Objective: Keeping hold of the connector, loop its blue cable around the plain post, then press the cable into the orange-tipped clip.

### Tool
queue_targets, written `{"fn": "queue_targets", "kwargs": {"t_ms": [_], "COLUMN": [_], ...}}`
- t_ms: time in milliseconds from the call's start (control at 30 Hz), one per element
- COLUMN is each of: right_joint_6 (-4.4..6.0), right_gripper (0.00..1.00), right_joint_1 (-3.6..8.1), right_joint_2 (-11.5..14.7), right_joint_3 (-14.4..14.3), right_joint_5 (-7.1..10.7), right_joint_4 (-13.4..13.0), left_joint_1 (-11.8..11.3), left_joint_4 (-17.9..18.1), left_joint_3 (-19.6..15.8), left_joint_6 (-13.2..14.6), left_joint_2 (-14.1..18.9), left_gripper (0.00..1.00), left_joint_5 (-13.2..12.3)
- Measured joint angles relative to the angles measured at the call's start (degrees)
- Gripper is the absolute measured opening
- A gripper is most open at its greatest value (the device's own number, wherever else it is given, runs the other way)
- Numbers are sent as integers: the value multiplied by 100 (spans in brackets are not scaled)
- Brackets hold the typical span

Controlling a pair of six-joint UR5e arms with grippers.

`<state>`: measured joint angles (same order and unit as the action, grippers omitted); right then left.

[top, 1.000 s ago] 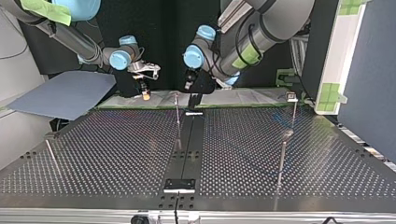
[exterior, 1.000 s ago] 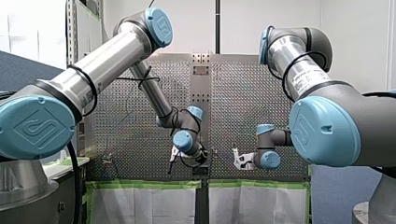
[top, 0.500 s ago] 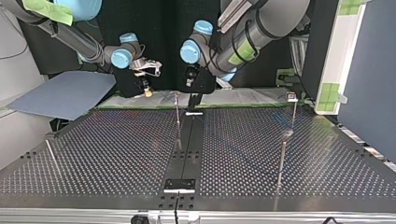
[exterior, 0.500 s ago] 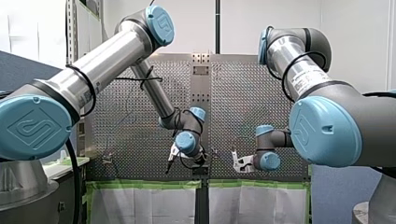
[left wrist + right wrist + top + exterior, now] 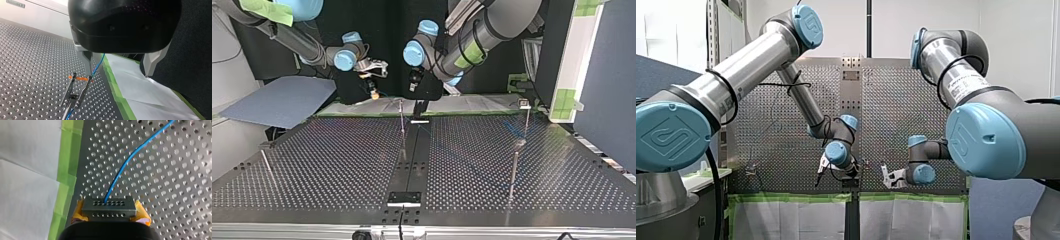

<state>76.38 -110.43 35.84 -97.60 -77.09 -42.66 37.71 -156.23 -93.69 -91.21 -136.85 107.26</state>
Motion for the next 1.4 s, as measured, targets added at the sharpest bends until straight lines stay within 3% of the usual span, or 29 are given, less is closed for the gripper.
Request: {"fn": "queue_targets", "kwargs": {"t_ms": [200, 467, 767, 867, 1100, 1267, 1400], "right_joint_6": [-87, -90, -130, -216, -525, -573, -531], "right_gripper": [0, 0, 0, 0, 0, 0, 0], "right_joint_1": [-110, -177, -172, -188, -213, -205, -187], "right_joint_2": [-2, -7, -1, -1, 8, 60, 208], "right_joint_3": [-52, -184, -288, -300, -381, -570, -720], "right_joint_5": [68, 82, -168, -194, -231, -236, -214], "right_joint_4": [69, -36, -21, 62, 256, 138, -2], "left_joint_1": [1, -21, -40, -41, -45, -48, -50], "left_joint_4": [-2, 9, -2, 3, 5, -10, -26], "left_joint_3": [-1, -2, -6, -6, -5, -5, -6], "left_joint_6": [-76, -196, -282, -291, -300, -300, -300], "left_joint_2": [0, -1, -1, 0, -2, -1, -2], "left_gripper": [100, 100, 100, 100, 100, 100, 100], "left_joint_5": [16, 265, 452, 502, 529, 594, 645]}}
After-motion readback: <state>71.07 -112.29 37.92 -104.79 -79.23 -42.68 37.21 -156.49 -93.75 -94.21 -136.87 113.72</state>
